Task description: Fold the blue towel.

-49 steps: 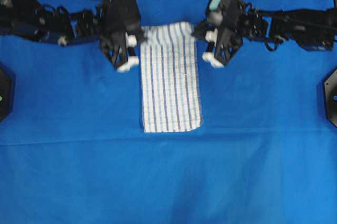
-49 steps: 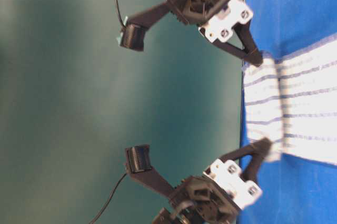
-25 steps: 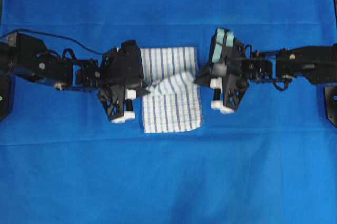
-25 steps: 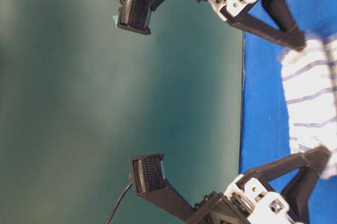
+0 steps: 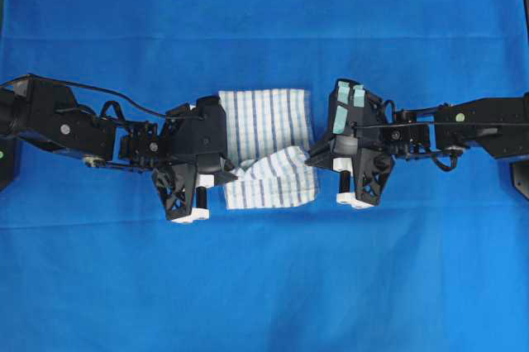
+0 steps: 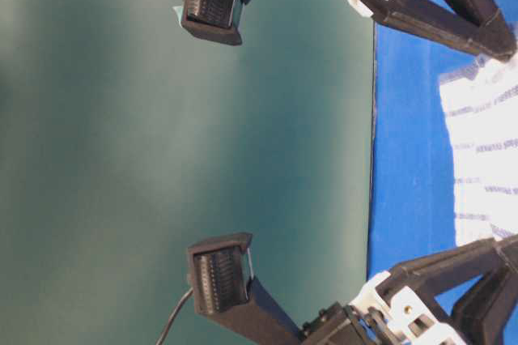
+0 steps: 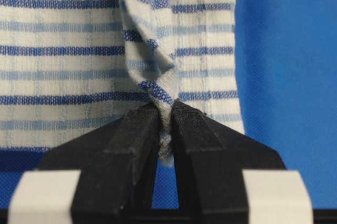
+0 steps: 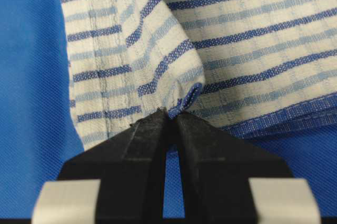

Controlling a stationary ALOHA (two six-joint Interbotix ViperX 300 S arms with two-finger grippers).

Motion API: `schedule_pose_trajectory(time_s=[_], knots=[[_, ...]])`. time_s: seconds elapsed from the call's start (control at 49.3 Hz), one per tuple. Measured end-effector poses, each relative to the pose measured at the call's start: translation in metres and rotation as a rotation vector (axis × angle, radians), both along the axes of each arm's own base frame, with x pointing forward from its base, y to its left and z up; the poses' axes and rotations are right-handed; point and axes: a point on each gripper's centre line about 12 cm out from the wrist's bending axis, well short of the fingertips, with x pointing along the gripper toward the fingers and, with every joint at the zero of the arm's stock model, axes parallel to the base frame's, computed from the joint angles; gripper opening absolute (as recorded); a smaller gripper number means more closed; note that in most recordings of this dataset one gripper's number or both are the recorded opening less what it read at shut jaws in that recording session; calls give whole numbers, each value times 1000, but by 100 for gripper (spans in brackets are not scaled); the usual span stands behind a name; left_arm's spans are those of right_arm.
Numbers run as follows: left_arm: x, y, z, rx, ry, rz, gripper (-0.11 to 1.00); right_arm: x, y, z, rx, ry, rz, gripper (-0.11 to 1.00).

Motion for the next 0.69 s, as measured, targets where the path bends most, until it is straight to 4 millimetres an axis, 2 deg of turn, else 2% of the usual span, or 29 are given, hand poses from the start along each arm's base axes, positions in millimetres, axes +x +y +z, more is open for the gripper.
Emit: schedule_pose_trajectory(time_s=[0.203, 0.426, 0.467, 0.629, 0.69], knots=[[2, 0, 2, 2, -6, -2, 8, 0, 1, 0, 1, 0, 0, 7], [2, 0, 2, 4, -6, -4, 32, 1, 0, 1, 1, -5, -1, 8], [2, 0, 2, 5, -8, -5, 38, 2, 1, 2, 2, -5, -1, 14], [1, 0, 3, 13, 8, -11, 61, 7, 3, 6, 4, -20, 3, 61], [-1, 0, 8, 15, 16, -14, 65, 9, 4, 10, 6, -24, 7, 69]])
